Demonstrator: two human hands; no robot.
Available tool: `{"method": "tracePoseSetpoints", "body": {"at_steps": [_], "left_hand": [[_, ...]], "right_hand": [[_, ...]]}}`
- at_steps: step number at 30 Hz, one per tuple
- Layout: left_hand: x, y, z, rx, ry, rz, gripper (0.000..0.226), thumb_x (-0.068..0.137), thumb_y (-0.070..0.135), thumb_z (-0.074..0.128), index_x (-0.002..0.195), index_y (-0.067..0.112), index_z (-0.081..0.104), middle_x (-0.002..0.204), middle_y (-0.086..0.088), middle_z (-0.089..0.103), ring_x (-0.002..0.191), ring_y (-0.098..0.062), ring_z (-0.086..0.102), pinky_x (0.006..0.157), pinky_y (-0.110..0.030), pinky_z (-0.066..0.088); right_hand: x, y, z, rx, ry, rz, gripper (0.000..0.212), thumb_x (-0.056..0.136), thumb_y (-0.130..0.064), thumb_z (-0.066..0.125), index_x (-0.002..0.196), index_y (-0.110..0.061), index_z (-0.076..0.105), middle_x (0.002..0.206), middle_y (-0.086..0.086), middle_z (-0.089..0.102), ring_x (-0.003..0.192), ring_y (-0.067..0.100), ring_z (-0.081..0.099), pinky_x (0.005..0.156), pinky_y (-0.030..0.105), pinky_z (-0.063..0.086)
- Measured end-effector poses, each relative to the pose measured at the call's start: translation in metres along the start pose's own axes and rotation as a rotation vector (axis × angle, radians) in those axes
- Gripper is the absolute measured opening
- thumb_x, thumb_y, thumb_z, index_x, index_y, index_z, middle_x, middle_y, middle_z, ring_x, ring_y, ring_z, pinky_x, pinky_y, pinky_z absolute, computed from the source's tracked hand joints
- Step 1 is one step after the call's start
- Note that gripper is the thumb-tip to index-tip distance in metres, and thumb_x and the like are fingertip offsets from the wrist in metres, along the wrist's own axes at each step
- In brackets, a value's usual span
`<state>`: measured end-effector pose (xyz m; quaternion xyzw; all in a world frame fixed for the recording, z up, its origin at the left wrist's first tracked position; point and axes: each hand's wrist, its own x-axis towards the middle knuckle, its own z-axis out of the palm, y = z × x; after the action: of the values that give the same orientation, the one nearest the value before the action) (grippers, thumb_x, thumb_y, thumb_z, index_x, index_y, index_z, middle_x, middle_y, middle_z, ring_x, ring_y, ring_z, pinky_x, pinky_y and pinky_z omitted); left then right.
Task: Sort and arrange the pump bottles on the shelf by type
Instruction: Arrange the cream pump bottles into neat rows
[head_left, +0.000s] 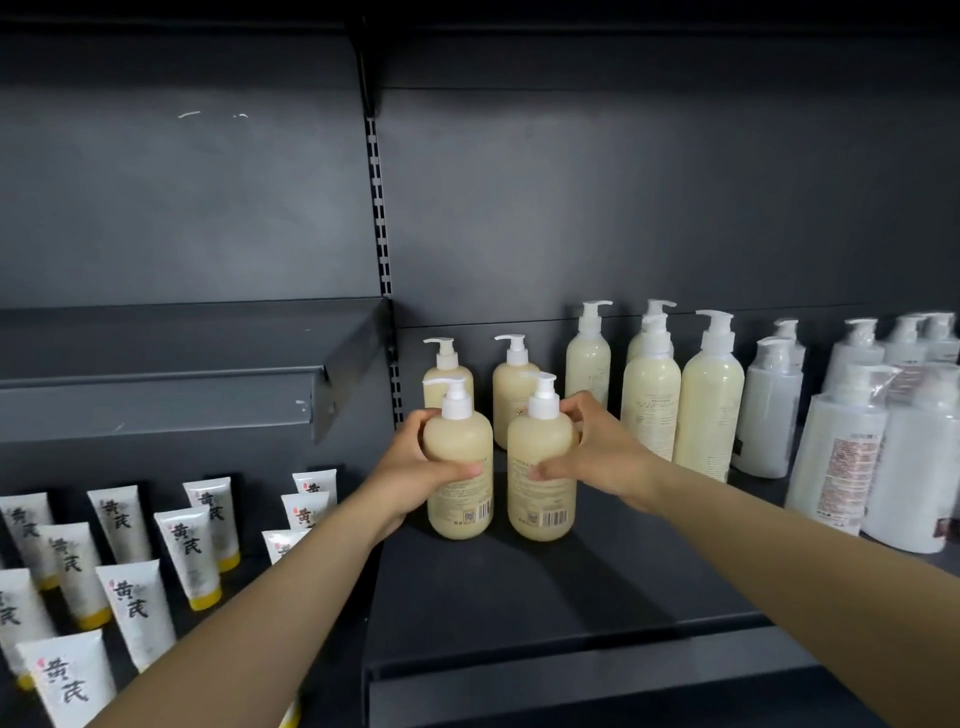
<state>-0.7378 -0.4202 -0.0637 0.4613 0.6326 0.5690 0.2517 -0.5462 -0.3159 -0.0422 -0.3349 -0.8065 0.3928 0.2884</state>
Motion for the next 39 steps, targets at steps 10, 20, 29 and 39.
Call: {"method": "tracePoseSetpoints", "body": {"at_steps": [10, 20, 29, 39], "left_hand": [[0.01, -0.001, -0.018, -0.07, -0.179, -0.065, 0.075, 0.076, -0.007, 0.067, 0.137, 0.021, 0.034, 0.127, 0.001, 0.056, 0.121, -0.018, 0.051, 0.108, -0.039, 0.038], [0.022, 0.0, -0.002, 0.141, -0.067, -0.019, 0.077, 0.062, 0.017, 0.083, 0.122, 0.031, 0.037, 0.12, 0.004, 0.055, 0.111, -0.014, 0.054, 0.094, -0.032, 0.045], [0.032, 0.017, -0.013, 0.063, -0.214, -0.005, 0.063, 0.075, -0.009, 0.067, 0.121, 0.027, 0.043, 0.12, 0.005, 0.057, 0.119, -0.015, 0.051, 0.101, -0.03, 0.04], [0.039, 0.025, -0.004, 0.381, -0.04, 0.021, 0.066, 0.064, 0.028, 0.081, 0.12, 0.022, 0.046, 0.121, 0.002, 0.051, 0.109, -0.015, 0.054, 0.093, -0.028, 0.043]], "right_hand": [[0.018, 0.01, -0.018, 0.17, -0.248, 0.023, 0.074, 0.073, 0.005, 0.069, 0.131, -0.032, 0.041, 0.122, -0.002, 0.059, 0.117, 0.015, 0.054, 0.105, 0.035, 0.042], [0.026, 0.007, -0.011, -0.027, -0.054, -0.011, 0.071, 0.064, -0.02, 0.085, 0.119, -0.025, 0.041, 0.107, -0.01, 0.055, 0.1, 0.007, 0.055, 0.074, 0.019, 0.045], [0.038, -0.001, -0.031, 0.185, -0.341, 0.004, 0.055, 0.08, 0.006, 0.063, 0.125, -0.022, 0.05, 0.104, -0.012, 0.062, 0.089, -0.001, 0.059, 0.07, 0.014, 0.046], [0.048, 0.001, -0.026, -0.141, -0.142, -0.048, 0.059, 0.066, -0.037, 0.081, 0.112, -0.024, 0.047, 0.116, -0.003, 0.055, 0.105, 0.013, 0.054, 0.089, 0.031, 0.046]]}}
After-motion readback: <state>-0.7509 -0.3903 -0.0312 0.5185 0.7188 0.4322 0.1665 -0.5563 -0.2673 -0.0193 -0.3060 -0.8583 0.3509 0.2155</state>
